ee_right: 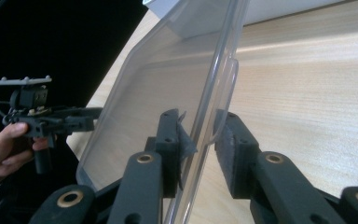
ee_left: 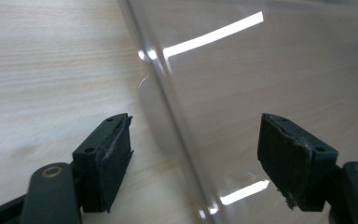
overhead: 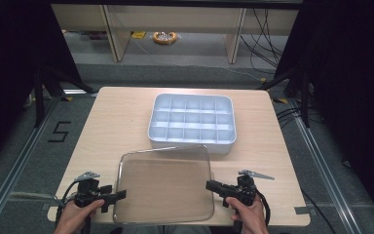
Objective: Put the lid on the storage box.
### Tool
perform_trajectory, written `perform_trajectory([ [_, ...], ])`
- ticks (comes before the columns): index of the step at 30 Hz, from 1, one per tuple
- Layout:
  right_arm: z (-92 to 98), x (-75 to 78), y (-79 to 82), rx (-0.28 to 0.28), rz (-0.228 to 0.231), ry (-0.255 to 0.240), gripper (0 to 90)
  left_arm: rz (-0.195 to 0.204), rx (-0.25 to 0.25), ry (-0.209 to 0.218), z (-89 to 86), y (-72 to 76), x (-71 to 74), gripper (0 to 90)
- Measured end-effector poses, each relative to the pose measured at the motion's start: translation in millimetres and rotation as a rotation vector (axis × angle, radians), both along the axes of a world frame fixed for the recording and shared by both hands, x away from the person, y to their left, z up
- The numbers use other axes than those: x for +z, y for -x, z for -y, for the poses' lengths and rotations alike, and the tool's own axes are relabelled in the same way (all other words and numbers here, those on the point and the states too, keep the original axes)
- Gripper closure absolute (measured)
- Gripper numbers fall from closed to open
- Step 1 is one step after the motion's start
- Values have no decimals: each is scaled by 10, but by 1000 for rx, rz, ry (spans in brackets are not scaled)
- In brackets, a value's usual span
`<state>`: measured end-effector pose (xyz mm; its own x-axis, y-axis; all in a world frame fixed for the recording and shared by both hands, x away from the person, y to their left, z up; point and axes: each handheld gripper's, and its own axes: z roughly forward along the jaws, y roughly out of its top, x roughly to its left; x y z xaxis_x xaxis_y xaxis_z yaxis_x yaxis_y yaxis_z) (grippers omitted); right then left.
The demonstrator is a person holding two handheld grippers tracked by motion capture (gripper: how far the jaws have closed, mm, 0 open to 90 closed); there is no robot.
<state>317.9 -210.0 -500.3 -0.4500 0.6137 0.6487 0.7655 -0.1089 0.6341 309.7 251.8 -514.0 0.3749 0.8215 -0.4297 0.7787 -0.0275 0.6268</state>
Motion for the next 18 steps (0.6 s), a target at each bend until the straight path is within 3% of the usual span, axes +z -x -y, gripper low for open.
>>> perform_trajectory([
  [3, 6, 14, -8, 13, 17, 5, 729, 1, 13, 24, -10, -39, -11, 268],
  [4, 9, 16, -11, 17, 15, 2, 730, -7, 28, 51, -38, -61, -19, 281],
  [7, 3, 8, -19, 11, 10, -1, 728, 1, 41, 47, -40, -63, -25, 393],
  [8, 3, 3, -26, 13, 8, 1, 729, -12, 15, 45, -50, -63, -20, 409],
  [9, -2, 4, -28, 9, -2, 0, 728, -4, 23, 22, -24, -53, -13, 421],
  [11, -4, 4, -30, 8, -2, 2, 727, -2, 27, 21, -22, -49, -9, 428],
  [13, -28, 36, -14, -8, -39, 2, 719, 5, 42, 37, -38, -40, 7, 463],
  [14, -29, 45, -28, -17, 2, 80, 706, 26, 52, 32, -54, -22, 47, 510],
  [15, -42, 79, -12, -38, -1, 124, 711, 26, 52, 32, -54, -22, 47, 525],
  [16, -28, 96, -18, -33, 37, 180, 715, 45, 58, 22, -46, -4, 78, 539],
  [18, -44, 117, -13, -40, 29, 197, 715, 46, 65, 17, -37, 5, 91, 538],
])
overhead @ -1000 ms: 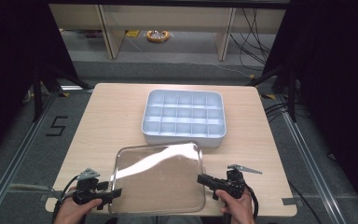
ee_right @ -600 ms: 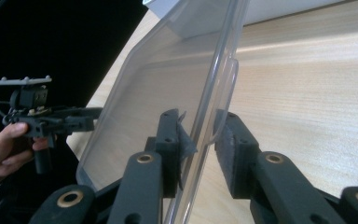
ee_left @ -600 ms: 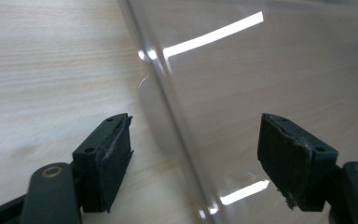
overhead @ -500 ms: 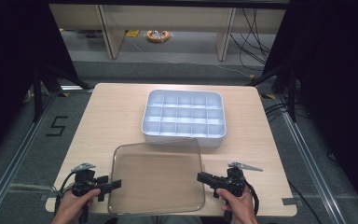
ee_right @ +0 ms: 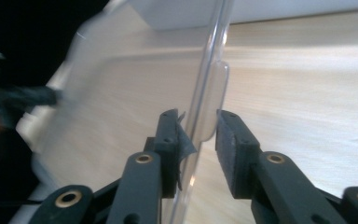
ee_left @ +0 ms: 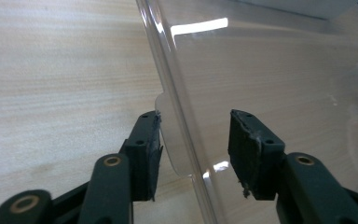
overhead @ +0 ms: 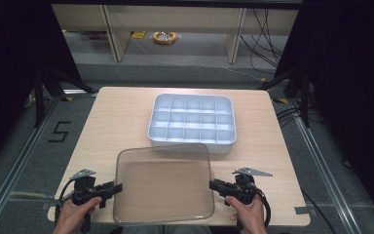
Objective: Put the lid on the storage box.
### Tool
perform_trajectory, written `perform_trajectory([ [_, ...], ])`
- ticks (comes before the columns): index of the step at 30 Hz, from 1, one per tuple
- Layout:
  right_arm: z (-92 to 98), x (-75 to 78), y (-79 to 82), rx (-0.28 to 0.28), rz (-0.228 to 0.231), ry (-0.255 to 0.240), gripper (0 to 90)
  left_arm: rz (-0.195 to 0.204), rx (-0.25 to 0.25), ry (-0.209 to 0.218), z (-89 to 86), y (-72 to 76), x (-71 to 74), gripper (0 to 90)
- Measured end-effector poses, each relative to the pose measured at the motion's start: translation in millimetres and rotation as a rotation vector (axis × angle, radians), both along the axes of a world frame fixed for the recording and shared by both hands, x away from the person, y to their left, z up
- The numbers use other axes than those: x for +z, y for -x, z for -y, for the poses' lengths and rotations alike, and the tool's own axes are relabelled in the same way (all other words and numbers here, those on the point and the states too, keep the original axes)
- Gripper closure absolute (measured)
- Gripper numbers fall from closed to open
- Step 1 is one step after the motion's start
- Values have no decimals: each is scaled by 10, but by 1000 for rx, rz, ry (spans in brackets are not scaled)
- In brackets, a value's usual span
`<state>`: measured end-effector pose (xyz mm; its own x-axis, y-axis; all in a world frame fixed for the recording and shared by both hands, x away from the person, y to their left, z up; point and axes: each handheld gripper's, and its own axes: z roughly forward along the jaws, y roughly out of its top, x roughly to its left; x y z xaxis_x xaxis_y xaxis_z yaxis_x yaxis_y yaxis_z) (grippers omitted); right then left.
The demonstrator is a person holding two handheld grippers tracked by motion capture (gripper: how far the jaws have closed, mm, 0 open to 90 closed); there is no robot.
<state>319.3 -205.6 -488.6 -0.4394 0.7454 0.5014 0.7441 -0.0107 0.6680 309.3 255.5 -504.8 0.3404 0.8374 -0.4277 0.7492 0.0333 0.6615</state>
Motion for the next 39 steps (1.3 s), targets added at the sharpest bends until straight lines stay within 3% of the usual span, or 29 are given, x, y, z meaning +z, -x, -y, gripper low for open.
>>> perform_trajectory([
  [3, -5, 20, 3, 6, 11, 23, 716, 0, 2, -14, 16, 17, 19, 539],
  [8, 31, -22, -11, -13, -44, -66, 735, -9, 18, 10, -2, 21, 4, 560],
  [9, 41, -31, -19, -13, -24, -75, 739, -4, 9, 17, -9, 29, 23, 566],
  [12, 56, 23, -2, -28, -25, -105, 754, 10, 12, 22, -9, 42, 53, 583],
  [18, 90, 137, 13, -38, 17, -93, 766, 42, 23, 22, 18, 78, 173, 629],
  [19, 90, 137, 13, -38, 17, -93, 766, 53, 17, 11, 25, 83, 202, 629],
  [20, 106, 171, 11, -34, 45, -90, 772, 74, 29, 6, 46, 90, 262, 642],
  [25, 145, 246, 7, -37, 75, -84, 775, 109, 34, -6, 83, 74, 409, 672],
  [26, 165, 303, 1, -43, 88, -94, 775, 122, 39, -4, 119, 29, 508, 675],
  [30, 235, 428, -44, -61, 113, -113, 773, 148, 24, -22, 187, -46, 670, 677],
  [31, 257, 465, -65, -69, 114, -115, 772, 165, 14, -35, 239, -117, 782, 677],
  [34, 323, 556, -149, -85, 148, -102, 771, 172, 9, -34, 284, -214, 877, 677],
  [36, 344, 641, -191, -110, 123, -114, 769, 172, 6, -33, 339, -318, 953, 679],
  [38, 393, 690, -273, -116, 148, -88, 768, 173, 4, -39, 406, -423, 1007, 679],
  [39, 403, 733, -292, -133, 123, -98, 767, 175, 3, -44, 439, -478, 1027, 679],
])
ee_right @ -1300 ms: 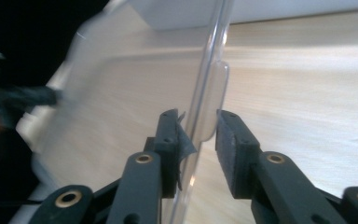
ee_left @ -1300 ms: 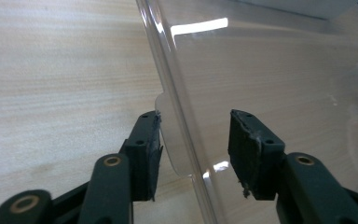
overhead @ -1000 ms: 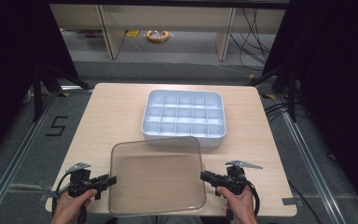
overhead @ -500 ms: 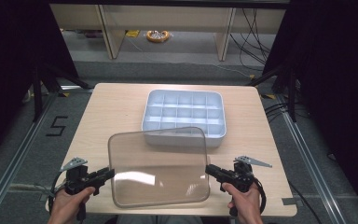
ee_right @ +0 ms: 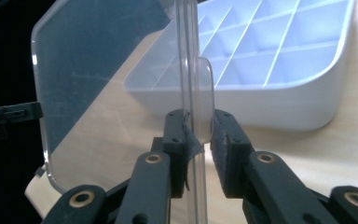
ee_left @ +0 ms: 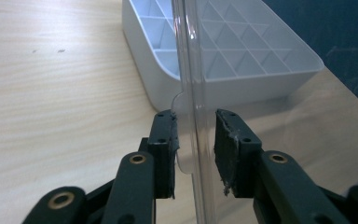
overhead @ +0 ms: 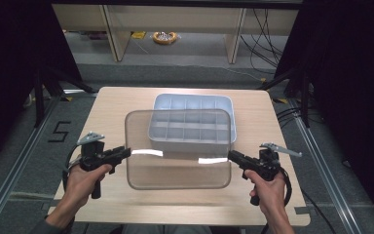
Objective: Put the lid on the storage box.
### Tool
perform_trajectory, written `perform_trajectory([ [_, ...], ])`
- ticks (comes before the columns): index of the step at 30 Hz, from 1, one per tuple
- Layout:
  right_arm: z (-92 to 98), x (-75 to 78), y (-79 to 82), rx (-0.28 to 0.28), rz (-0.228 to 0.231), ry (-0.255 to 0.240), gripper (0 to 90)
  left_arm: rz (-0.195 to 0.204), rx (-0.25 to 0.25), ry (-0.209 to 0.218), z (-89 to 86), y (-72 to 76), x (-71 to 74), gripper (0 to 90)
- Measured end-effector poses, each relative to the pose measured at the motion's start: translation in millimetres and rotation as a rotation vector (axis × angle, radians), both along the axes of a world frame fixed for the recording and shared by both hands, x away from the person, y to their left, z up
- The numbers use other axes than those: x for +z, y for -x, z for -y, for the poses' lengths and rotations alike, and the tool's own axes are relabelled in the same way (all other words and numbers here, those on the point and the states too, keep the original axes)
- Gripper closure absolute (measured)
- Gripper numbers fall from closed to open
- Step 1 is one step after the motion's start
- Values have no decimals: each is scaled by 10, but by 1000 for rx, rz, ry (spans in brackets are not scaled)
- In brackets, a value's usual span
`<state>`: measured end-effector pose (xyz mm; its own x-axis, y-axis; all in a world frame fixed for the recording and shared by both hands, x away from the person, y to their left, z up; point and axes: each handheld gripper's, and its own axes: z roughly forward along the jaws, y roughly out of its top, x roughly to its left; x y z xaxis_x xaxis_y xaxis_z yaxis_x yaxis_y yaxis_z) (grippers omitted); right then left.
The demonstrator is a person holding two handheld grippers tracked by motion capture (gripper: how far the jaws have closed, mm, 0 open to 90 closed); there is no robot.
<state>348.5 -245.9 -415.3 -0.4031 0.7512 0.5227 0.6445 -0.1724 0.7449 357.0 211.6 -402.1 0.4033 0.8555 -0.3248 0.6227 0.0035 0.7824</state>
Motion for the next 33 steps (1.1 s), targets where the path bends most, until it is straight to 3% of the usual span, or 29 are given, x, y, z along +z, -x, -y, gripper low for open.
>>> perform_trajectory([
  [1, 0, 0, 0, 0, 0, 0, 767, -5, -3, -3, 24, -40, 15, 679],
  [2, 50, 40, -94, -18, 21, 31, 765, -5, -9, -4, 64, -111, 30, 678],
  [4, 59, 70, -125, -26, 6, 13, 764, -14, -12, -12, 118, -205, 54, 678],
  [6, 117, 96, -229, -35, 34, 56, 762, -16, -18, -26, 178, -330, 74, 678],
  [7, 114, 128, -256, -46, 5, 37, 762, -20, -18, -30, 201, -386, 85, 676],
  [8, 149, 147, -342, -59, 13, 56, 760, -19, -9, -12, 228, -429, 91, 678],
  [9, 181, 146, -408, -57, 18, 61, 760, -26, -11, -21, 243, -502, 112, 677],
  [10, 181, 146, -408, -57, 18, 61, 760, -23, -3, -3, 268, -548, 119, 677],
  [12, 209, 153, -503, -65, 8, 59, 759, -31, -8, -19, 294, -671, 165, 678],
  [13, 203, 172, -533, -79, -26, 37, 758, -31, 3, -12, 319, -722, 180, 678],
  [17, 219, 192, -702, -94, -52, 31, 756, -39, 9, -31, 357, -916, 232, 676],
  [26, 207, 201, -973, -113, -93, 58, 753, -69, 32, -46, 406, -1193, 280, 664],
  [27, 225, 187, -1012, -102, -70, 75, 753, -77, 34, -41, 408, -1223, 281, 662],
  [29, 224, 189, -1035, -104, -69, 72, 752, -88, 42, -51, 430, -1275, 277, 659],
  [30, 212, 214, -1068, -112, -93, 70, 751, -89, 46, -54, 443, -1303, 272, 651],
  [32, 212, 224, -1089, -122, -95, 88, 752, -96, 52, -50, 465, -1363, 258, 649],
  [33, 204, 235, -1105, -128, -113, 72, 751, -103, 56, -47, 473, -1393, 254, 649],
])
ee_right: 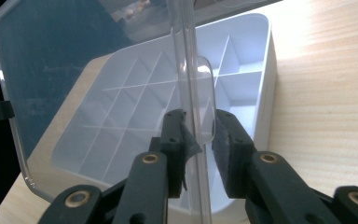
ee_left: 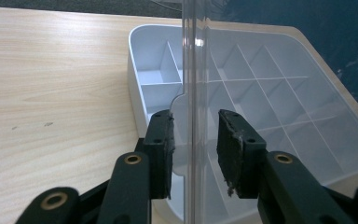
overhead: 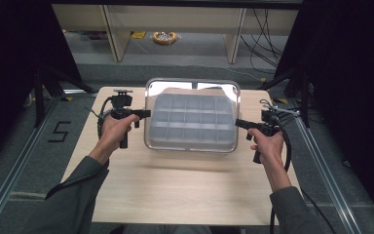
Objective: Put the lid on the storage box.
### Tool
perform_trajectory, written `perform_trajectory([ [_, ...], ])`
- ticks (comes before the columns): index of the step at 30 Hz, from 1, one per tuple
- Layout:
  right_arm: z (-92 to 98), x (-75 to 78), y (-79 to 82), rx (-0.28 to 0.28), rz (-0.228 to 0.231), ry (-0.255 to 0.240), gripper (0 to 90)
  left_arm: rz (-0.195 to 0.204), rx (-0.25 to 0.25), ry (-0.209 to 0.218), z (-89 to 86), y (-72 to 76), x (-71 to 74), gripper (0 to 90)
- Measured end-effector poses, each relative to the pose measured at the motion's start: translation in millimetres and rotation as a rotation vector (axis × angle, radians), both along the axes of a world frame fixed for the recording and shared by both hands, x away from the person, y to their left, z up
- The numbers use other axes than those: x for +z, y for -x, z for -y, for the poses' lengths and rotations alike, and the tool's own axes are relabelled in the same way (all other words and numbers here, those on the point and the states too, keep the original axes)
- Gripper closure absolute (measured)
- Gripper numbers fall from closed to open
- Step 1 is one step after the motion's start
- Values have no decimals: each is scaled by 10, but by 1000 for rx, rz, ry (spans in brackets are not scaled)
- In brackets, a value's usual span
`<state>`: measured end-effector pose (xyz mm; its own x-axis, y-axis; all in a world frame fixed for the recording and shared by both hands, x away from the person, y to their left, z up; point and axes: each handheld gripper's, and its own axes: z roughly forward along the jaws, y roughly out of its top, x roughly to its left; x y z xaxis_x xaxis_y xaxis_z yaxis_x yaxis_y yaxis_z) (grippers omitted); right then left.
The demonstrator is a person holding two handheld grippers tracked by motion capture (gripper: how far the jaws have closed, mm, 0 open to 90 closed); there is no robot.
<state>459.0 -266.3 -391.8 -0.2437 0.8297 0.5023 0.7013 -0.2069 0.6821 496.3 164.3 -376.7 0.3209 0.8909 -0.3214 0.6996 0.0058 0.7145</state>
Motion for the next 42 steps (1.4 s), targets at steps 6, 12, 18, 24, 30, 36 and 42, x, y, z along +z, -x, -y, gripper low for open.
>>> perform_trajectory([
  [6, 22, 5, -128, -16, -25, 23, 748, -26, 16, -19, 77, -130, -36, 636],
  [12, -56, 55, -229, -64, -166, -39, 742, -50, 36, -27, 115, -246, -75, 618],
  [18, -1, -56, -361, -41, -102, 50, 725, -61, 56, -29, 160, -324, -136, 605],
  [24, 0, -141, -435, -41, -119, 43, 705, -79, 67, -23, 186, -387, -236, 590],
  [30, -49, -215, -494, -101, -198, 0, 678, -97, 89, -18, 228, -425, -307, 574],
  [36, -57, -272, -538, -118, -219, -2, 660, -115, 101, -8, 254, -459, -380, 559],
  [42, -107, -340, -583, -141, -247, -5, 637, -132, 124, -8, 257, -481, -443, 545],
])
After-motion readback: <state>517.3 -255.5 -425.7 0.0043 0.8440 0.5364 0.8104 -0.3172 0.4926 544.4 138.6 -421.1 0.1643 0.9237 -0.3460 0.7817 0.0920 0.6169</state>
